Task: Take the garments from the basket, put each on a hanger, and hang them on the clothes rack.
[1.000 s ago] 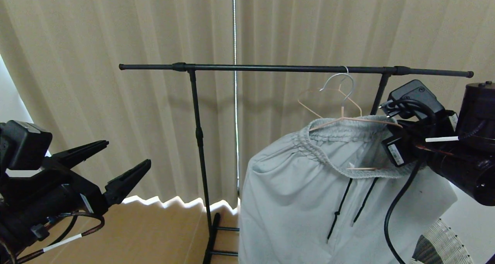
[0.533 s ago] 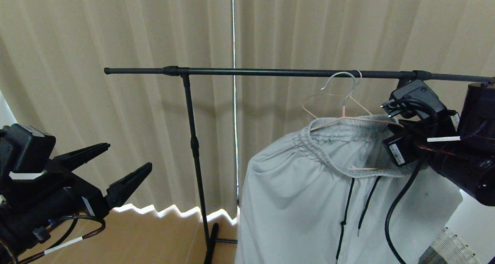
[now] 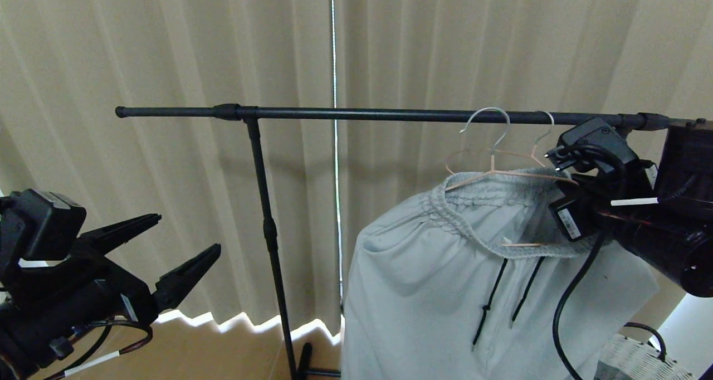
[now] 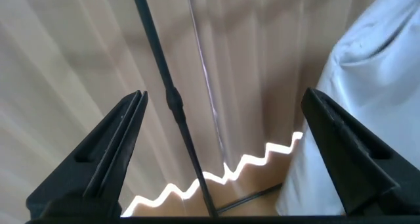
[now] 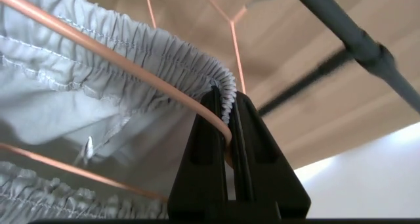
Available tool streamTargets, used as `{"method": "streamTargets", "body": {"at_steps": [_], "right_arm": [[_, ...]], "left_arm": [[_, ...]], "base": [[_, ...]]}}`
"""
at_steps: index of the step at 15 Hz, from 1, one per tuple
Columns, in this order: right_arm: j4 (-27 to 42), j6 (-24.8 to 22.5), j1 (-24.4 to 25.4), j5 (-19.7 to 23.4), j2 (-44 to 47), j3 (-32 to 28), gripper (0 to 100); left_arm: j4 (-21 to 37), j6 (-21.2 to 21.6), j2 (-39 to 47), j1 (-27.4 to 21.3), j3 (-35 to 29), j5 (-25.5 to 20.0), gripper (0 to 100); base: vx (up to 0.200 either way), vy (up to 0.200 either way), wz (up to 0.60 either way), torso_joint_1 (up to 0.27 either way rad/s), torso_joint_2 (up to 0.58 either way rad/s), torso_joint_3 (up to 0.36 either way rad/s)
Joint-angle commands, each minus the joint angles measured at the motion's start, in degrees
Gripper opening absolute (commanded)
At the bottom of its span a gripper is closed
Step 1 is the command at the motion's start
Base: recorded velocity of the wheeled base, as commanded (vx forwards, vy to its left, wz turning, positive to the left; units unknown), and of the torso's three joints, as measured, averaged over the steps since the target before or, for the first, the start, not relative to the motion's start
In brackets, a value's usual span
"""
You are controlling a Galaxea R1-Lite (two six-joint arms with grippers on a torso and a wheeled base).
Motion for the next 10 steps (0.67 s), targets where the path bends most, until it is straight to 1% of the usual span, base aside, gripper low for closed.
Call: {"method": "streamTargets", "body": {"at_steps": [1,3,4,5,6,7,9,10], "right_arm": [[-0.08,0.08,0.10,0.04,0.51,-0.07,0],[-0.16,0.87,0.81,0.21,0.60,-0.34,0],[-0.08,1.58,2.39,0.39,0.68,-0.42,0],[-0.08,2.72,4.06,0.57,1.21,-0.51,0],[-0.16,4.30,5.90,0.65,1.91,-1.21,0],[-0.16,5.18,7.40,0.65,2.70,-2.36,0],[-0.16,6.32,9.77,0.74,3.85,-4.38,0],[-0.16,6.41,10.65,0.74,3.76,-4.73,0]], "left_arm": [[0.00,0.23,-0.11,-0.20,0.14,-0.01,100],[0.00,0.14,-0.19,-1.34,0.58,-0.36,100],[0.00,0.06,-0.46,-4.06,1.19,-0.71,100],[0.00,-0.38,-1.34,-7.84,1.37,-0.80,100],[0.09,-1.35,-2.04,-13.29,1.63,-0.80,100],[0.09,-2.67,-1.86,-17.33,1.90,-0.71,100],[0.09,-4.69,0.25,-20.94,1.37,-0.71,100],[0.09,-5.39,1.74,-21.03,0.93,-0.71,100]], "base": [[0.000,0.000,0.00,0.000,0.00,0.000],[0.000,0.000,0.00,0.000,0.00,0.000],[0.000,0.000,0.00,0.000,0.00,0.000],[0.000,0.000,0.00,0.000,0.00,0.000],[0.000,0.000,0.00,0.000,0.00,0.000],[0.000,0.000,0.00,0.000,0.00,0.000],[0.000,0.000,0.00,0.000,0.00,0.000],[0.000,0.000,0.00,0.000,0.00,0.000]]}}
